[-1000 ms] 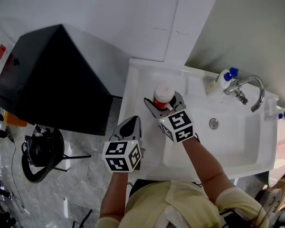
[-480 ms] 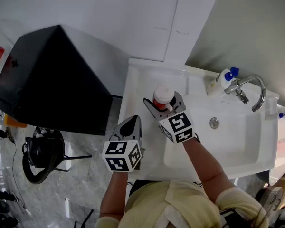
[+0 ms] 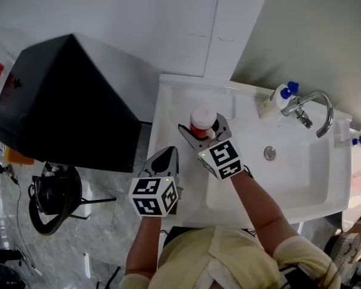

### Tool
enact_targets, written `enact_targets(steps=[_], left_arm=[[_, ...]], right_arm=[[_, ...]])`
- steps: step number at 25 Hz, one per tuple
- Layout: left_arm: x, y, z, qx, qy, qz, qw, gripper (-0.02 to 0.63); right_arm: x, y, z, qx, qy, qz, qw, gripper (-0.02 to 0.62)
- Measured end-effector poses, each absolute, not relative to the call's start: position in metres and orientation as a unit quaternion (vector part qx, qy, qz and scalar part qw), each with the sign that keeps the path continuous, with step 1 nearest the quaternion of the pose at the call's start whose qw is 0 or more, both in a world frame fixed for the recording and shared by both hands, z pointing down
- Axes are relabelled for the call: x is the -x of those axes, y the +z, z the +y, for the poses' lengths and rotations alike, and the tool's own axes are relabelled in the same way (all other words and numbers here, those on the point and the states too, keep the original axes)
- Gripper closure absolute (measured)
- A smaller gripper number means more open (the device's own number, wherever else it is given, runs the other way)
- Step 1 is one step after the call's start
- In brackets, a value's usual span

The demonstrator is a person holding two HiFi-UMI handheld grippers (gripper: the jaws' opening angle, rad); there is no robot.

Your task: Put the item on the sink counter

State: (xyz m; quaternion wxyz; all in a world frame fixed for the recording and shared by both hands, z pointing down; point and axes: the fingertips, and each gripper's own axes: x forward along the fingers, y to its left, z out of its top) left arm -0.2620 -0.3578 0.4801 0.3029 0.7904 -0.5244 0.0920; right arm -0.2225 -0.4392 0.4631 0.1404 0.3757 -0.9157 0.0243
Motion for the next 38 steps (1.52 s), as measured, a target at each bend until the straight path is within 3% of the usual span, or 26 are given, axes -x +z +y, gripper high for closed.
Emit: enact_targets(steps=[38], left_arm=[[0.221, 0.447, -0.299, -0.801, 0.082, -0.529, 0.27, 0.563]], right_arm=[[0.157, 0.446, -0.372, -0.386, 0.061, -0.908, 0.15, 0.301]])
